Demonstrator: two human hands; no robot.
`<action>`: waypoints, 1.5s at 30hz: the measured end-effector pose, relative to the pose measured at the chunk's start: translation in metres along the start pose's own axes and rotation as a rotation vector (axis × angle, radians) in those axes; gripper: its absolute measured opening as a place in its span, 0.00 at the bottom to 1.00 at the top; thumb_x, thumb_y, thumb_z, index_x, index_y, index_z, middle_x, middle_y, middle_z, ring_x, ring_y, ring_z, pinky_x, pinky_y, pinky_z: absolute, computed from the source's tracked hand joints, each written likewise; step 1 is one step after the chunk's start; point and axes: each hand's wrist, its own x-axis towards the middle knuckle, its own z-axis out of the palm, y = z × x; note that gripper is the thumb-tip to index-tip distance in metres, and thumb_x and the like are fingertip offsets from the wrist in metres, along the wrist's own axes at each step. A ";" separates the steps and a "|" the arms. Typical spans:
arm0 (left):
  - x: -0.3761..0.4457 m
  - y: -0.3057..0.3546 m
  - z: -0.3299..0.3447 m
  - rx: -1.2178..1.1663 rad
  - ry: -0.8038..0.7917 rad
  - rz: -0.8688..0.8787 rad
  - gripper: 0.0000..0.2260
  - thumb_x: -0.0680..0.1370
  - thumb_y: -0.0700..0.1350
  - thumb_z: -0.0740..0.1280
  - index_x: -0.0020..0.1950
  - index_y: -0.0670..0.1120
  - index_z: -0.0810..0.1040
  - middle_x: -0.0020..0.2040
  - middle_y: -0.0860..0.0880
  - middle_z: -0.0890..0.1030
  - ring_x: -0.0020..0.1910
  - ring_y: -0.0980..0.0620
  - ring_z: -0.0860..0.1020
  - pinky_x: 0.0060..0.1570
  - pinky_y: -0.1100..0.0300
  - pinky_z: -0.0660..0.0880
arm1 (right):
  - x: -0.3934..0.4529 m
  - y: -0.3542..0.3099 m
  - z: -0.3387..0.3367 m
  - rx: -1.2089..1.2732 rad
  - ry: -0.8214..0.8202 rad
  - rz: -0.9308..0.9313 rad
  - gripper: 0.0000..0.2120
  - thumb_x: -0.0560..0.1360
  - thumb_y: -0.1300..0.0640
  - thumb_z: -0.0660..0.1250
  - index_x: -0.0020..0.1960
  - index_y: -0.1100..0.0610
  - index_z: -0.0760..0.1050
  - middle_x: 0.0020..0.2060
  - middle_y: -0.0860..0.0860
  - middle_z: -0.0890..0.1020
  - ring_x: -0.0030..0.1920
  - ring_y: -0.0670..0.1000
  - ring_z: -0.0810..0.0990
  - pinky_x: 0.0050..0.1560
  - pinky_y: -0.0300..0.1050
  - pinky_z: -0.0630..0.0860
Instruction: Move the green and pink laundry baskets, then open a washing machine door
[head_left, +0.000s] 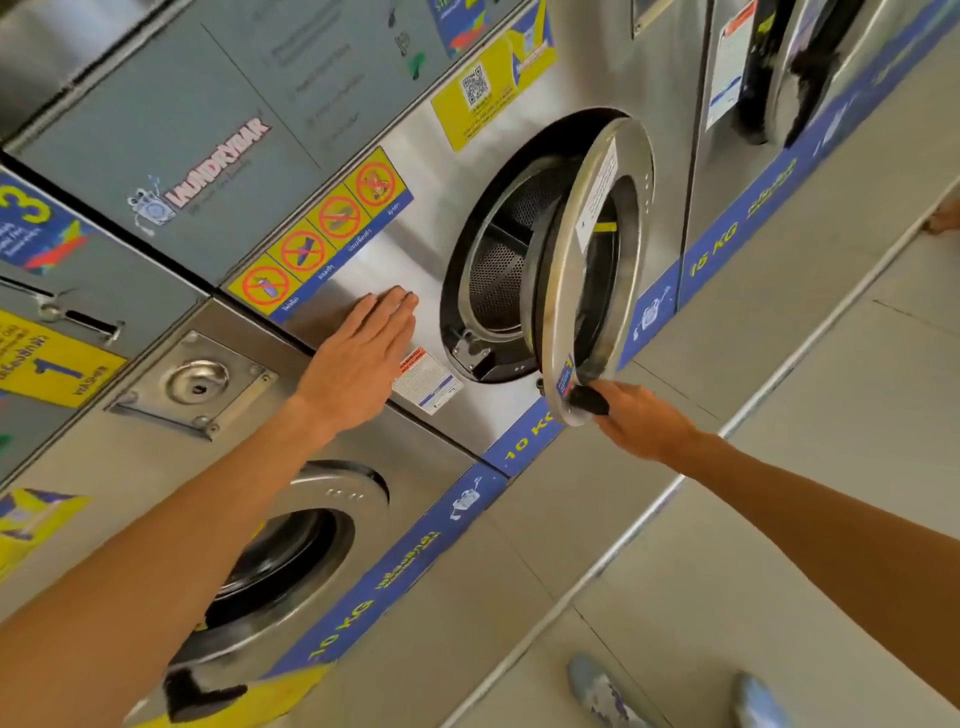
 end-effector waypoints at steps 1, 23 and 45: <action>0.000 0.000 -0.004 -0.006 -0.011 -0.005 0.31 0.79 0.47 0.62 0.78 0.35 0.60 0.81 0.36 0.53 0.80 0.37 0.49 0.79 0.42 0.46 | -0.010 0.009 -0.006 0.025 0.030 -0.013 0.22 0.77 0.58 0.66 0.70 0.59 0.70 0.59 0.60 0.79 0.56 0.65 0.79 0.51 0.56 0.77; 0.011 0.038 -0.023 -0.134 -0.309 -0.222 0.46 0.66 0.54 0.76 0.77 0.36 0.62 0.80 0.37 0.56 0.79 0.31 0.42 0.71 0.42 0.30 | -0.083 0.162 -0.149 -0.049 0.200 0.190 0.21 0.64 0.72 0.72 0.55 0.60 0.76 0.46 0.56 0.77 0.42 0.58 0.79 0.44 0.52 0.77; -0.012 0.030 -0.110 -0.451 -0.340 -0.266 0.44 0.74 0.69 0.64 0.81 0.47 0.54 0.82 0.43 0.50 0.80 0.36 0.51 0.76 0.37 0.54 | -0.129 0.120 -0.176 -0.185 0.086 0.313 0.28 0.75 0.57 0.69 0.73 0.55 0.63 0.64 0.61 0.75 0.57 0.65 0.78 0.52 0.60 0.78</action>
